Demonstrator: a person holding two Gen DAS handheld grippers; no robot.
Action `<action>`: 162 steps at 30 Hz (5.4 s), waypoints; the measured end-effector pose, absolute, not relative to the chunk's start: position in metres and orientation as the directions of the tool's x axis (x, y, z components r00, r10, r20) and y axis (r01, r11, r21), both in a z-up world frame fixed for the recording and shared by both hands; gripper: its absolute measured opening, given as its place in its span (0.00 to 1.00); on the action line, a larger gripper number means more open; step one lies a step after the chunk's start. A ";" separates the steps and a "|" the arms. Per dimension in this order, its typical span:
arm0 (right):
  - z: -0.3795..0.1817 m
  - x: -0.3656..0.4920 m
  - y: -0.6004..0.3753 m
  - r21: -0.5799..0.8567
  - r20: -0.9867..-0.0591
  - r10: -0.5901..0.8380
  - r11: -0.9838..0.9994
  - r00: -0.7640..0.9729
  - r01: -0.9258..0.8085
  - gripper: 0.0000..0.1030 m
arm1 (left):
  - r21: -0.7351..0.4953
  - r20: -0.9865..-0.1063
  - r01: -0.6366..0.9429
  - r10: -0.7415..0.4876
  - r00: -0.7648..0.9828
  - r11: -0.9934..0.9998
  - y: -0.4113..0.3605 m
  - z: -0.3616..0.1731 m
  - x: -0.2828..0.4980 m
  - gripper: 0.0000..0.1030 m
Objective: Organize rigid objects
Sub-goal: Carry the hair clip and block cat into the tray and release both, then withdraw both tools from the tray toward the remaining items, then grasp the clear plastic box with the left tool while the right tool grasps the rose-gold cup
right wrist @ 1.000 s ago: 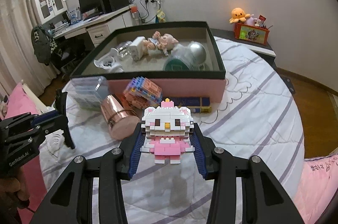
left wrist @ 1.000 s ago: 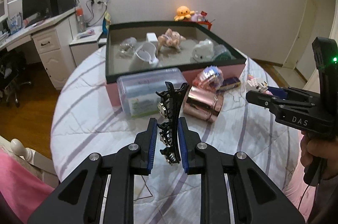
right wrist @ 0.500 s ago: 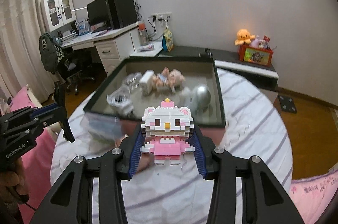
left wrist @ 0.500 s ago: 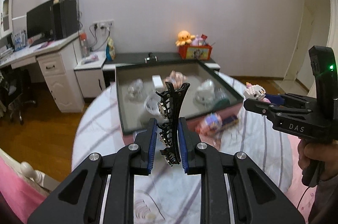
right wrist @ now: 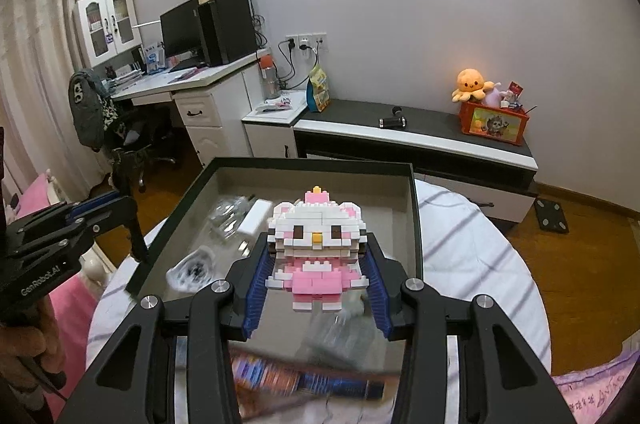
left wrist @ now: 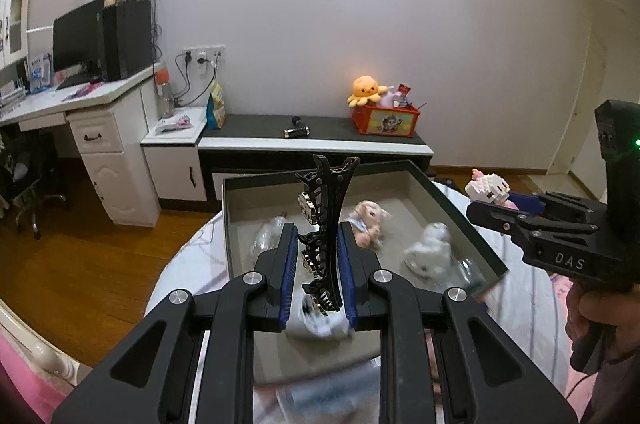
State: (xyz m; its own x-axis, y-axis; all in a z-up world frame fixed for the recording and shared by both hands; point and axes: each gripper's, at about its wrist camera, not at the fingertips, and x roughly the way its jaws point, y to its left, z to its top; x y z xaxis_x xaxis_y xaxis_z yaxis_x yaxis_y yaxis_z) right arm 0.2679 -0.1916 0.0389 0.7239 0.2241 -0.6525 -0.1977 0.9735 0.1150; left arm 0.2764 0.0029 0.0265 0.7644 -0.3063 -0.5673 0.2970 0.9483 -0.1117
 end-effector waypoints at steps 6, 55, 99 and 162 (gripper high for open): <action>0.015 0.312 -0.195 0.127 -0.699 0.219 0.975 0.681 -0.184 0.43 | -0.105 -0.619 0.281 -0.284 0.732 0.954 -0.008 0.004 0.322 0.19; 0.048 0.136 -0.202 0.239 -0.560 0.197 0.968 0.805 -0.070 1.00 | -0.063 -0.530 0.091 -0.110 0.841 0.994 0.024 0.032 0.147 1.00; -0.052 0.160 -0.149 0.203 -0.750 0.272 0.962 0.602 -0.182 0.97 | -0.093 -0.678 0.043 -0.094 0.729 0.995 0.035 -0.032 0.136 1.00; -0.066 0.171 -0.190 0.230 -0.781 0.291 0.957 0.552 -0.179 0.49 | -0.136 -0.693 0.128 -0.187 0.696 0.982 0.003 -0.053 0.186 0.92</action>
State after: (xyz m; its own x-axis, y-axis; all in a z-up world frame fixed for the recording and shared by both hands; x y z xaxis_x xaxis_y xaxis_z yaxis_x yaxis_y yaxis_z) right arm 0.1712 -0.1901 -0.0659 0.5524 0.2911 -0.7811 -0.1785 0.9566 0.2303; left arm 0.1856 0.0034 -0.0527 0.6961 -0.1868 -0.6932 0.1280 0.9824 -0.1362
